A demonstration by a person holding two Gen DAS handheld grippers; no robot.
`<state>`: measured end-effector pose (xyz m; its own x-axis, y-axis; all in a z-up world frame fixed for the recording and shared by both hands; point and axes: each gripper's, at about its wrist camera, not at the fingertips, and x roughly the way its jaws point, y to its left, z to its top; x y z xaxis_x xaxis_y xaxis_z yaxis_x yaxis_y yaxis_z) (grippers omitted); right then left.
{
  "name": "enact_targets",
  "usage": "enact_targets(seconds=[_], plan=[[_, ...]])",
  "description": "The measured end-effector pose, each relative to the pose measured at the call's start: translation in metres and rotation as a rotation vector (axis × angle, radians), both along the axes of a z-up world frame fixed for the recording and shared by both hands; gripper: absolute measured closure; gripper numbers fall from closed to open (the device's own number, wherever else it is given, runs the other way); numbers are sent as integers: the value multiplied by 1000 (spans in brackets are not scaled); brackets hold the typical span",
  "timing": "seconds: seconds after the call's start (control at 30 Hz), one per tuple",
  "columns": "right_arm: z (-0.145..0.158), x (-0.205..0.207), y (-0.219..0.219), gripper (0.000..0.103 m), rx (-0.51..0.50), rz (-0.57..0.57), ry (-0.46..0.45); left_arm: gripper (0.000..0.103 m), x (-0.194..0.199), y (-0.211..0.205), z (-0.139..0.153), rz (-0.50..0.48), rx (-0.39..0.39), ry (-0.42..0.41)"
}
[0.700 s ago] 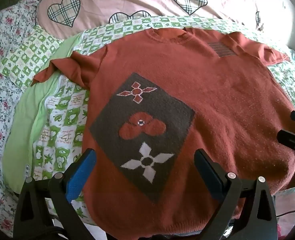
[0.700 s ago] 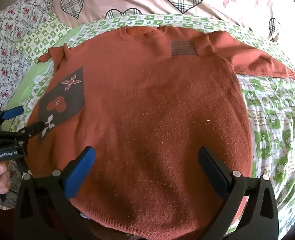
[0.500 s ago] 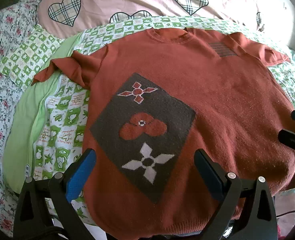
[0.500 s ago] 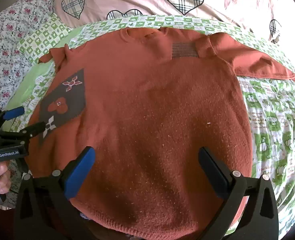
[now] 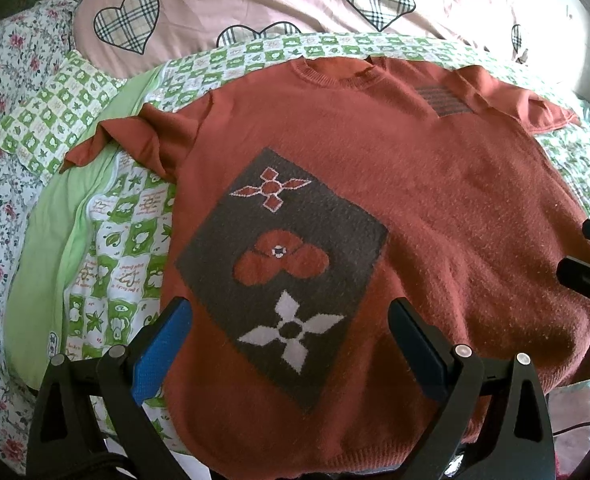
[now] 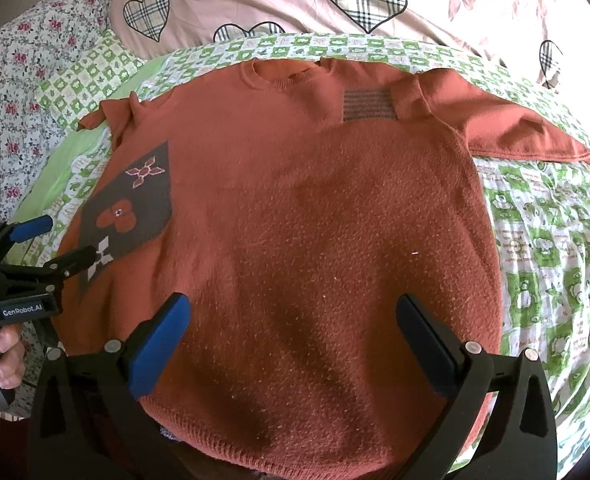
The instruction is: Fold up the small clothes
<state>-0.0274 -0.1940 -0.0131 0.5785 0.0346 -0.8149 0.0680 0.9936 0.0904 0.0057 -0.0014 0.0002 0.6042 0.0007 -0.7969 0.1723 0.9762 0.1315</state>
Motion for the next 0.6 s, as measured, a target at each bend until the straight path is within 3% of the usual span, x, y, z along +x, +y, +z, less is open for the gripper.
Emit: enact_targets(seconds=[0.6], plan=[[0,5,1,0,4,6,-1,4,0,-1,3,-3,-21,-36]])
